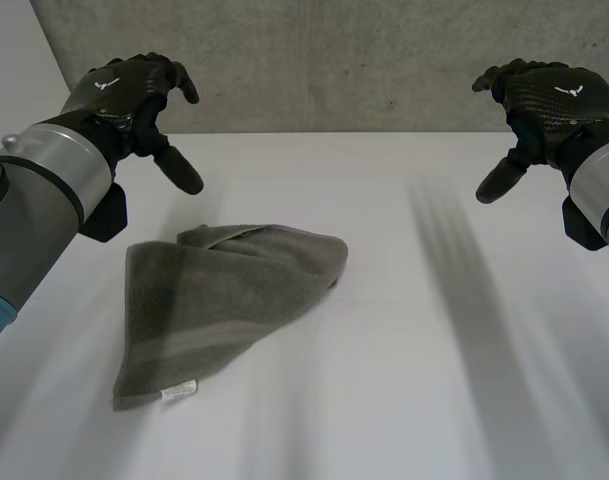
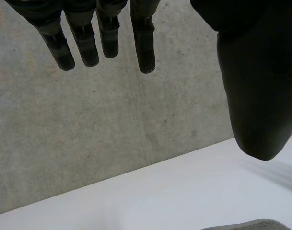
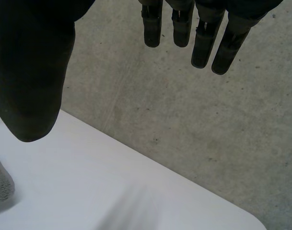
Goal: Fold the towel.
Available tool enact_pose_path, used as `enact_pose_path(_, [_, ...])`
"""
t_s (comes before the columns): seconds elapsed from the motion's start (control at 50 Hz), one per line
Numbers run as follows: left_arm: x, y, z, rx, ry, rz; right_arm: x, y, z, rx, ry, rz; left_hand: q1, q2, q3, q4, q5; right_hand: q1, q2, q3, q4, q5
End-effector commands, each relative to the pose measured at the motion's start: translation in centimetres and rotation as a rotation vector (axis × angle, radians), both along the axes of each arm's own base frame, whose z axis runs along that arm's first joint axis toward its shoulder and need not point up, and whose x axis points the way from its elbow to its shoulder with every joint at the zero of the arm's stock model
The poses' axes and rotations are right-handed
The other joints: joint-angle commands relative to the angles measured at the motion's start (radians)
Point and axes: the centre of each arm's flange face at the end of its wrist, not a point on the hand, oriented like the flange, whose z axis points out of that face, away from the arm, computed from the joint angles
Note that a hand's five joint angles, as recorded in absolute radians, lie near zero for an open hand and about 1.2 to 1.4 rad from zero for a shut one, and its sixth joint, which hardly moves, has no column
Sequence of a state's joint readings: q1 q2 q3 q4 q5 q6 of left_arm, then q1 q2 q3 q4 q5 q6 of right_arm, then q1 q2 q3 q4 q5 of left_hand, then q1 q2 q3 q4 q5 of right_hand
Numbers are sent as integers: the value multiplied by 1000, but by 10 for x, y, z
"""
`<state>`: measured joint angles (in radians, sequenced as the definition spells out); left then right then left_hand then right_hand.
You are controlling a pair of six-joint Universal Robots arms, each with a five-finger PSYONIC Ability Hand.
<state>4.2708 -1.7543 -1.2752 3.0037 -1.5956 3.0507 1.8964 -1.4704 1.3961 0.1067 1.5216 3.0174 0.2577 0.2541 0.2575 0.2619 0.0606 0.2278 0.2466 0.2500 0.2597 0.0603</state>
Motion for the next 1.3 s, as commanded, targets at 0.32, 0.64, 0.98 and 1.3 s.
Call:
enact_pose_path(0.32, [0, -1, -5, 7, -8, -7, 1, 0, 0, -20, 1, 4, -65, -61, -65, -69, -42, -53, -72, -75, -85, -60])
enact_pose_path(0.64, [0, -40, -43, -22, -136, -9, 5, -3, -13, 16, 18, 21, -74, -70, -73, -78, -51, -53, -72, -75, -85, -60])
enact_pose_path(0.98, [39, -111, -131, -105, -633, -113, 7, -6, -30, 62, 43, 25, -62, -58, -62, -66, -39, -53, -72, -75, -85, -60])
enact_pose_path(1.3, [59, -122, -162, -12, -732, -197, 22, 4, -44, 74, 118, 81, -35, -32, -35, -40, -13, -53, -72, -75, -85, -60])
